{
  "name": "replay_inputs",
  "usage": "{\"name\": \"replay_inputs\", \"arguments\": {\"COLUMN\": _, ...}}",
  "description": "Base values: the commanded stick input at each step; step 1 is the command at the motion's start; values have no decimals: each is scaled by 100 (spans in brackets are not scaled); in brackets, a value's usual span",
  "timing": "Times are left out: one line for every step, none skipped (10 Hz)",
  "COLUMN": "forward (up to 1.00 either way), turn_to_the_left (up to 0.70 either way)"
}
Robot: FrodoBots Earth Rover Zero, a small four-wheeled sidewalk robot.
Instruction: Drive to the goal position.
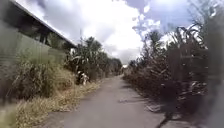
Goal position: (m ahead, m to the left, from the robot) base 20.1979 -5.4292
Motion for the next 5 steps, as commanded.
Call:
{"name": "replay_inputs", "arguments": {"forward": 70, "turn_to_the_left": 0}}
{"name": "replay_inputs", "arguments": {"forward": 70, "turn_to_the_left": 0}}
{"name": "replay_inputs", "arguments": {"forward": 70, "turn_to_the_left": 0}}
{"name": "replay_inputs", "arguments": {"forward": 70, "turn_to_the_left": 0}}
{"name": "replay_inputs", "arguments": {"forward": 70, "turn_to_the_left": 0}}
